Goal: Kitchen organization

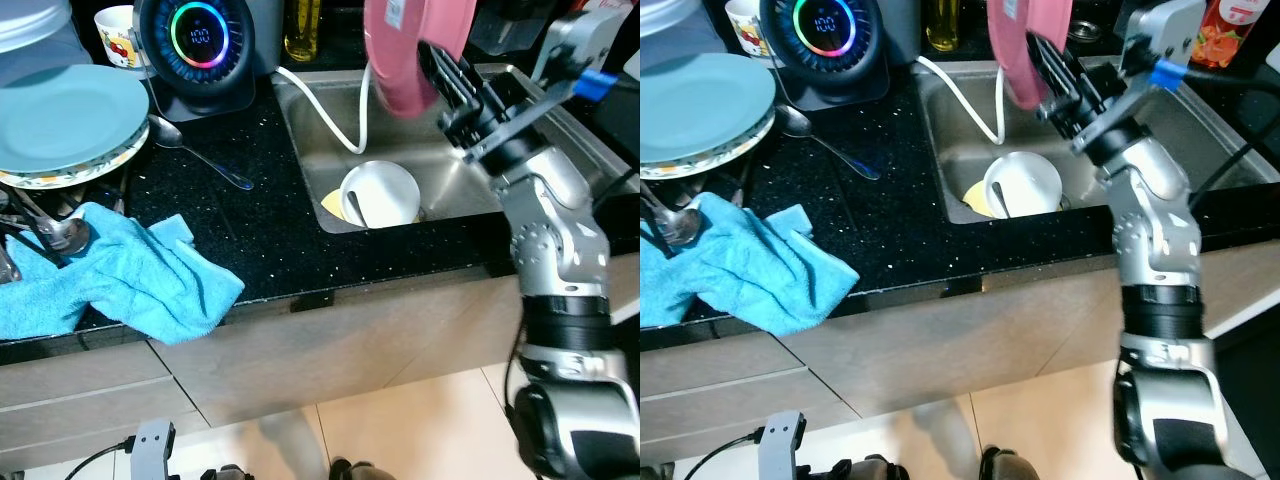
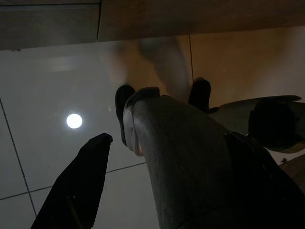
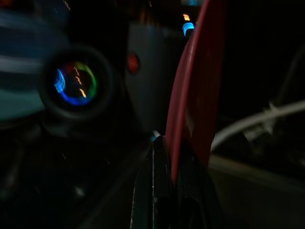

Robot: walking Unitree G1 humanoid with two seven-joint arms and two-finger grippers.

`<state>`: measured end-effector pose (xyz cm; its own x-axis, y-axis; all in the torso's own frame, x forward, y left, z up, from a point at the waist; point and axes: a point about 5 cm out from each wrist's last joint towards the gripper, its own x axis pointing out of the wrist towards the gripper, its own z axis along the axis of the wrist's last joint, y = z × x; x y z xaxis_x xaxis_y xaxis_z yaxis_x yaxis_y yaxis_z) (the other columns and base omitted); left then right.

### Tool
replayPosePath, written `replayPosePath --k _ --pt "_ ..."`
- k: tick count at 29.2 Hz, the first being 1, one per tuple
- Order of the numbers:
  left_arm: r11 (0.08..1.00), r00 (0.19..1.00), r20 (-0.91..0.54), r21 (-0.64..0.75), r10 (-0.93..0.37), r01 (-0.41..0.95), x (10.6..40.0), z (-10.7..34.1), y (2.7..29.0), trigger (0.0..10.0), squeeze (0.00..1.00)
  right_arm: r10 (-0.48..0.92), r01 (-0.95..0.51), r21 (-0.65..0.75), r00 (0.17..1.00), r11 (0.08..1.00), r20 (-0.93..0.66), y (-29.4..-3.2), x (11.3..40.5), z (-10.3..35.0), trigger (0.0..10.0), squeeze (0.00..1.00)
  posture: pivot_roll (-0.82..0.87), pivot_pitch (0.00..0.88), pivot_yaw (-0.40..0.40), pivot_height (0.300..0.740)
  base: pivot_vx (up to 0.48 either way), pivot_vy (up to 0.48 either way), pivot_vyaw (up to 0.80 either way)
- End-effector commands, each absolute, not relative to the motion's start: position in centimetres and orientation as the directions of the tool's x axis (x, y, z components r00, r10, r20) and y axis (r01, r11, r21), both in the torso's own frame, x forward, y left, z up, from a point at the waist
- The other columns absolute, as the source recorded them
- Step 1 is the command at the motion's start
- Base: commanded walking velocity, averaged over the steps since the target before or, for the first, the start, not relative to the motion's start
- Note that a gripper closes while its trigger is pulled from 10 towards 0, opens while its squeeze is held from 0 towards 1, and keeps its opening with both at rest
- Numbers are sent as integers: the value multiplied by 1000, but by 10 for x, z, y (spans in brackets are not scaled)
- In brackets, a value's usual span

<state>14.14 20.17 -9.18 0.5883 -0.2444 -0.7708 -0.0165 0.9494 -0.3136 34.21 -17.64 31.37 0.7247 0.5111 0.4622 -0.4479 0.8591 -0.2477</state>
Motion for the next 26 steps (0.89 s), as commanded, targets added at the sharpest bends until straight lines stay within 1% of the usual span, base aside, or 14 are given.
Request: replayPosePath --k 1,4,7,9,10,11,15,19,21,22,23,24,25,26 --pt "941 511 -814 -337 -278 -25 121 -101 191 10000 0 495 -414 -273 758 869 426 -181 343 311 10000 0 104 132 -21 740 0 0 0" --pt "941 511 -814 -337 -278 -24 121 -101 191 10000 0 484 -401 -281 793 872 371 -184 344 305 10000 0 102 132 -19 740 0 0 0" --pt "942 509 -814 -336 -280 -18 122 -101 191 10000 0 409 -293 -417 886 860 219 -191 352 283 10000 20 94 130 -17 740 0 0 0" --pt "942 509 -814 -336 -281 -18 122 -101 191 10000 0 402 -285 -431 891 856 211 -190 352 281 10000 20 94 130 -17 740 0 0 0" --pt "942 508 -814 -335 -281 -16 123 -101 191 10000 0 393 -276 -426 894 862 215 -190 353 280 10000 914 93 128 -14 740 0 0 0" --pt "942 507 -814 -335 -282 -15 123 -101 191 10000 0 387 -271 -420 895 866 220 -189 353 279 10000 1000 93 128 -14 740 0 0 0" --pt "942 504 -815 -335 -284 -9 124 -101 190 10000 0 330 -210 -434 917 876 222 -187 356 276 10000 1000 95 122 -18 740 0 0 0" --pt "943 504 -815 -334 -285 -6 125 -101 190 10000 0 331 -210 -434 917 876 223 -182 357 274 10000 1000 95 120 -21 740 0 0 0" --pt "942 506 -814 -334 -287 -4 125 -100 189 10000 0 378 -255 -401 887 880 267 -173 353 277 10000 1000 97 119 -23 740 0 0 0" --pt "942 507 -813 -335 -287 -3 126 -100 189 10000 0 453 -339 -354 834 872 316 -161 346 282 10000 1000 98 118 -24 740 0 0 0" --pt "942 507 -813 -335 -287 -3 126 -100 189 10000 0 468 -358 -344 821 868 326 -158 345 282 10000 1000 98 118 -24 740 0 0 0" --pt "942 507 -813 -335 -287 -3 125 -100 189 10000 0 513 -410 -332 789 849 339 -152 341 283 10000 745 98 118 -24 740 0 0 0" --pt "942 507 -813 -335 -288 -3 125 -100 189 10000 0 542 -444 -326 766 835 346 -148 338 284 10000 745 98 118 -24 740 0 0 0" --pt "942 506 -813 -335 -288 -2 125 -100 189 10000 0 614 -519 -332 704 788 356 -138 330 284 10000 63 100 117 -27 740 0 0 0"
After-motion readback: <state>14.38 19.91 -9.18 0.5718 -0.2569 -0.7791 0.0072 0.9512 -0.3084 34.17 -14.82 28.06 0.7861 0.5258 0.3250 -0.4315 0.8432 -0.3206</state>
